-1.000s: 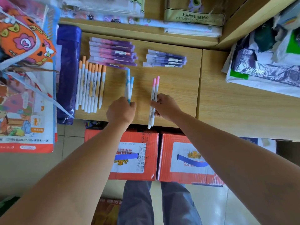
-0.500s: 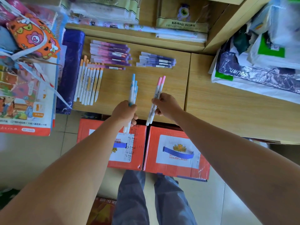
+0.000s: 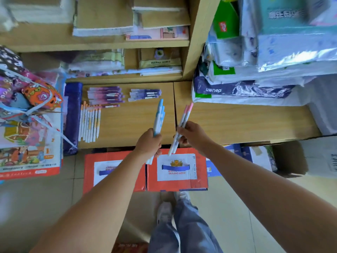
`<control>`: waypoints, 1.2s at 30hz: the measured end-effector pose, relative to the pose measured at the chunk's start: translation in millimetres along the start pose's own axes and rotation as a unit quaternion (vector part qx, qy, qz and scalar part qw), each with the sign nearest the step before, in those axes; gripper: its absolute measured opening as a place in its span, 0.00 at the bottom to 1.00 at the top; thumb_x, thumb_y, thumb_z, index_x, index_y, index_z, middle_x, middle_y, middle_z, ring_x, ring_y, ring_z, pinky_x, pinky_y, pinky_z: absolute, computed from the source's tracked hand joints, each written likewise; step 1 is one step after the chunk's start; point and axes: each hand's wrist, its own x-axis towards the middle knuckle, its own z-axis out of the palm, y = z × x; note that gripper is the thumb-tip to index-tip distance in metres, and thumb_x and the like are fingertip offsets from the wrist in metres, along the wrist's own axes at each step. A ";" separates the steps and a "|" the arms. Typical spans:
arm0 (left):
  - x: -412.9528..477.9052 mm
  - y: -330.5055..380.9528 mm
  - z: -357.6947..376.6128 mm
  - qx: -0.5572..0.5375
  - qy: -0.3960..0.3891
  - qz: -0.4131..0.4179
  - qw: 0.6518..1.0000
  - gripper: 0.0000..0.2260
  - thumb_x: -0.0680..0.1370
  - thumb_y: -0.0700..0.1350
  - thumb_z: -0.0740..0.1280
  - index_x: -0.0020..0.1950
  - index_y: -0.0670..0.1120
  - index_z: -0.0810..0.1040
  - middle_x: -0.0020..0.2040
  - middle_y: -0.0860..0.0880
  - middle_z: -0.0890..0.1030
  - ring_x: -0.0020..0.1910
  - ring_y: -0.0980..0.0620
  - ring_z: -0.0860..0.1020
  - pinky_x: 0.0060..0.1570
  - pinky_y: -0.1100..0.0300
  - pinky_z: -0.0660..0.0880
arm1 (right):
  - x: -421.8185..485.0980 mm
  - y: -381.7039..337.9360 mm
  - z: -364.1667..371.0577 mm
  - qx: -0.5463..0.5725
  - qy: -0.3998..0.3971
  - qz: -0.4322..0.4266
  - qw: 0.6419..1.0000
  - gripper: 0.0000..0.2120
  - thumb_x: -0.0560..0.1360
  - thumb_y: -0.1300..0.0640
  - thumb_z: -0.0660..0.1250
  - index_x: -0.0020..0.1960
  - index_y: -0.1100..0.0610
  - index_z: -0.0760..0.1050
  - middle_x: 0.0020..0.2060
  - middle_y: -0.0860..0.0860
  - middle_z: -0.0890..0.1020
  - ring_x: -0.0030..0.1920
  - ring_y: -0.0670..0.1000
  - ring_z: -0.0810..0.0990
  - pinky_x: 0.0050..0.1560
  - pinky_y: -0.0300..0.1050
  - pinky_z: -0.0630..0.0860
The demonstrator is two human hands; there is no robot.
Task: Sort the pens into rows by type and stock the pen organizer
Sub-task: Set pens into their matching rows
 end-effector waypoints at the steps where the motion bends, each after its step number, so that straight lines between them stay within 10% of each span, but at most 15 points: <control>1: -9.1 8.9 7.2 0.010 -0.007 0.008 1.000 0.04 0.82 0.42 0.58 0.51 0.41 0.67 0.35 0.45 0.71 0.25 0.49 0.71 0.27 0.58 0.70 | -12.2 0.2 -7.8 0.033 0.011 0.001 0.999 0.04 0.80 0.63 0.61 0.47 0.63 0.72 0.31 0.56 0.76 0.30 0.51 0.74 0.32 0.41 0.72; 17: -131.4 145.1 198.6 0.129 -0.142 0.122 0.974 0.07 0.80 0.40 0.59 0.42 0.46 0.67 0.31 0.47 0.70 0.24 0.48 0.68 0.25 0.61 0.66 | -210.2 35.6 -214.5 0.198 0.234 -0.025 0.952 0.03 0.79 0.65 0.62 0.47 0.63 0.73 0.31 0.56 0.75 0.24 0.44 0.74 0.29 0.38 0.72; 36: -190.8 323.2 548.7 0.199 -0.220 0.197 0.935 0.03 0.80 0.45 0.61 0.48 0.47 0.70 0.33 0.49 0.72 0.26 0.54 0.70 0.24 0.62 0.70 | -314.7 114.7 -571.3 0.151 0.314 -0.023 0.937 0.05 0.78 0.61 0.64 0.42 0.58 0.73 0.31 0.55 0.78 0.30 0.51 0.76 0.32 0.42 0.74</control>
